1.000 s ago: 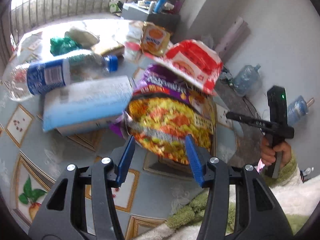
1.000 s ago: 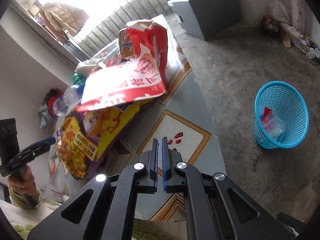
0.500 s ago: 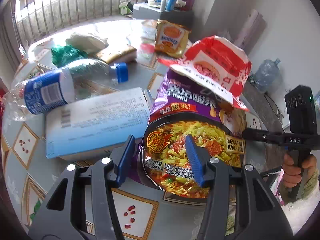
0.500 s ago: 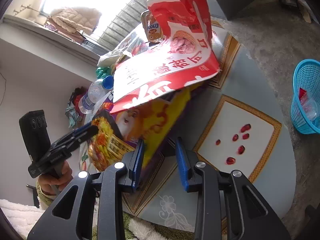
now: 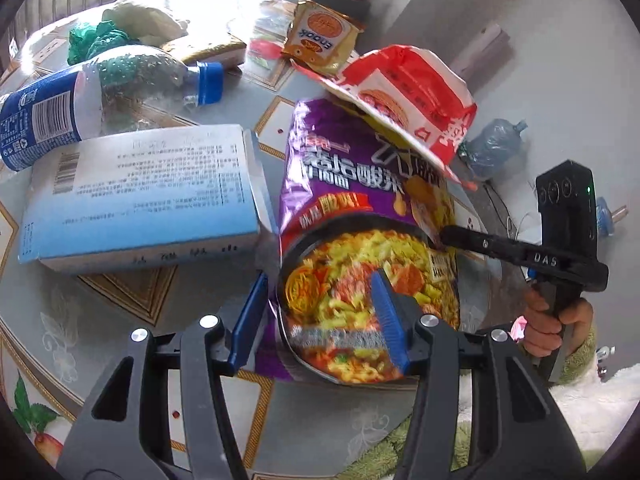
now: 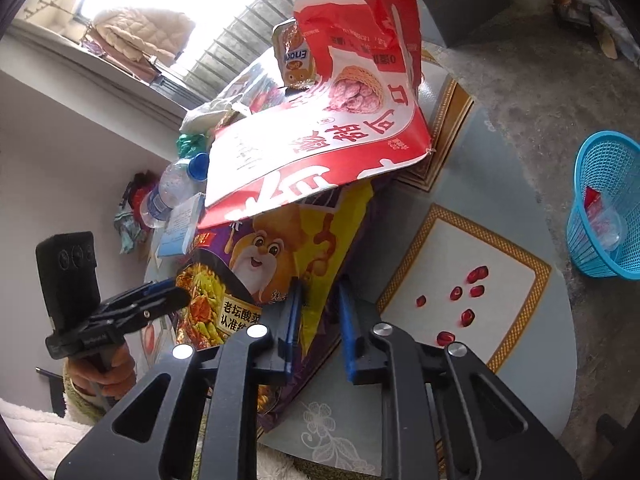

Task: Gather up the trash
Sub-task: 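Lift both bags off the table and turn toward the blue wastebasket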

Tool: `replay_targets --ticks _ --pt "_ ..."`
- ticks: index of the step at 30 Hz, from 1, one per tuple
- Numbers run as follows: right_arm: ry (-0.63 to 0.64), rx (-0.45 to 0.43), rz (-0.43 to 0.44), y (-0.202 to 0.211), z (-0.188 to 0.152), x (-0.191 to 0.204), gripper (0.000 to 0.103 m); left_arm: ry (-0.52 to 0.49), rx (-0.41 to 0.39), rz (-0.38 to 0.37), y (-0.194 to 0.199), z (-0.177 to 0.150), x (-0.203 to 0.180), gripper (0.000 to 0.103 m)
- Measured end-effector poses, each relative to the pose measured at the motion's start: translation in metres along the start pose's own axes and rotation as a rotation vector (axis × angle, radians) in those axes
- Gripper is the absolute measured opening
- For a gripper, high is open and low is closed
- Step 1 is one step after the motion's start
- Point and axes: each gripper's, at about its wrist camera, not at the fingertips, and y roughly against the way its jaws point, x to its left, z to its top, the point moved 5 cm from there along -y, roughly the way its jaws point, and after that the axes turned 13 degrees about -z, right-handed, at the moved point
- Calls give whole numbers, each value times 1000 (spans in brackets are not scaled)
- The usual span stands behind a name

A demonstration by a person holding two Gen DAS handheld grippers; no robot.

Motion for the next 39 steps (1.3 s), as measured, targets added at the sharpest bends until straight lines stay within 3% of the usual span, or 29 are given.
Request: replay_targets --ticks 12,17,18,19,22,26,28,30,35,39 --pt "73 -8 -32 -1 -1 4 9 48 -15 -67 -16 13 4 48" --pt "78 -5 -19 0 -2 1 9 61 -41 -115 -8 10 3 35" --pt "73 -5 -14 0 -1 0 9 63 -41 -126 -8 9 2 29" --pt "68 -4 -9 0 -1 -1 9 64 -34 -138 -8 8 1 18" --pt "70 -10 -19 1 -2 0 9 39 -19 -99 -11 4 -1 7" --pt "50 -23 -38 9 0 -9 13 -19 -28 -40 -7 2 -6 3" --pt "14 -28 -17 15 3 -16 19 -34 -34 -31 -4 2 -8 2" --pt "-35 -52 0 23 8 -26 32 -50 -36 -5 -2 2 -8 2" --pt "-183 -97 151 37 19 -45 41 -57 -37 5 2 -1 -6 2" --pt "-268 -75 229 27 27 -49 43 -55 -33 11 -3 0 -6 2"
